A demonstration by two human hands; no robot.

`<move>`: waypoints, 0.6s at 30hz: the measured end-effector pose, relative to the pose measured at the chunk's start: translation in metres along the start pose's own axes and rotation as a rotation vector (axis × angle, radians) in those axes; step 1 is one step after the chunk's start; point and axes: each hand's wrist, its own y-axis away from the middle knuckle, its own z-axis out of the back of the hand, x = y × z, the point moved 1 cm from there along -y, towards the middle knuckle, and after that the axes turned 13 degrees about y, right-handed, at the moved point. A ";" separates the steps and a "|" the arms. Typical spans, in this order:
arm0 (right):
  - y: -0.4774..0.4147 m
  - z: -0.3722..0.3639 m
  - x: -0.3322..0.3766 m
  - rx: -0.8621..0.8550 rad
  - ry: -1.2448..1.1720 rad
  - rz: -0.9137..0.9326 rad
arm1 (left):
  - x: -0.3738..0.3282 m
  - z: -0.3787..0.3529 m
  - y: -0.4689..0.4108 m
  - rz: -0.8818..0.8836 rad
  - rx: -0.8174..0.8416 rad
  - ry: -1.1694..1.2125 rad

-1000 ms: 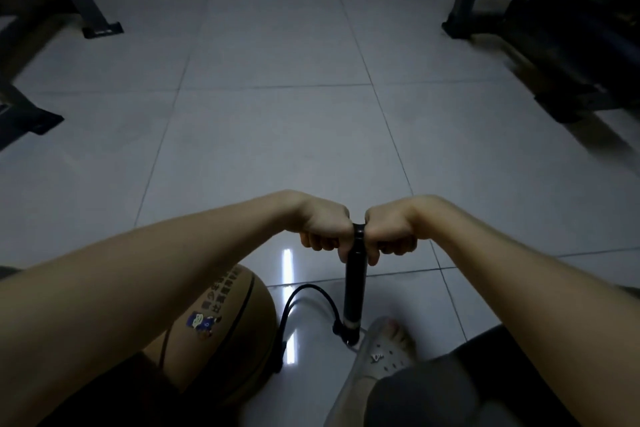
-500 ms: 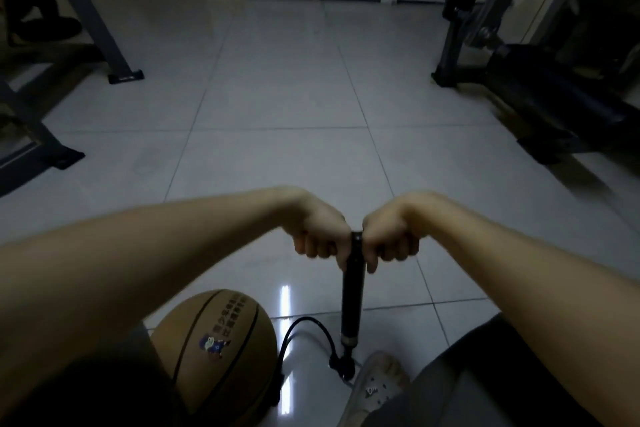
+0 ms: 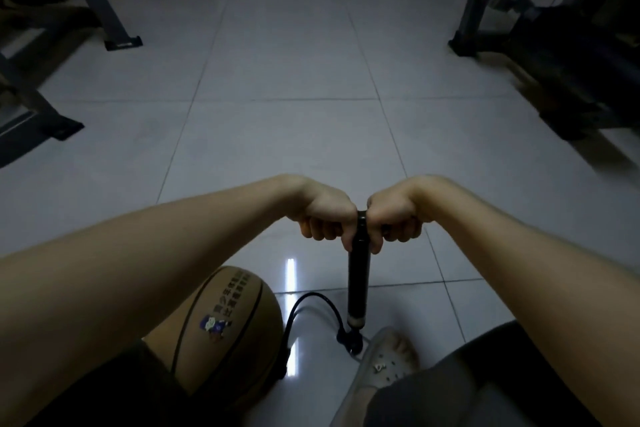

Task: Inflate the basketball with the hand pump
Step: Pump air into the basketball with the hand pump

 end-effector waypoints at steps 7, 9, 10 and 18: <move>-0.048 -0.038 0.003 0.064 0.055 0.030 | 0.049 -0.027 -0.041 0.010 -0.003 0.073; -0.056 -0.048 0.008 0.077 0.085 0.039 | 0.061 -0.038 -0.045 0.017 -0.049 0.070; -0.058 -0.050 0.011 0.075 0.098 0.036 | 0.065 -0.041 -0.044 0.024 -0.069 0.078; -0.007 -0.027 0.036 0.075 0.242 -0.015 | 0.037 -0.029 0.017 0.116 0.056 0.055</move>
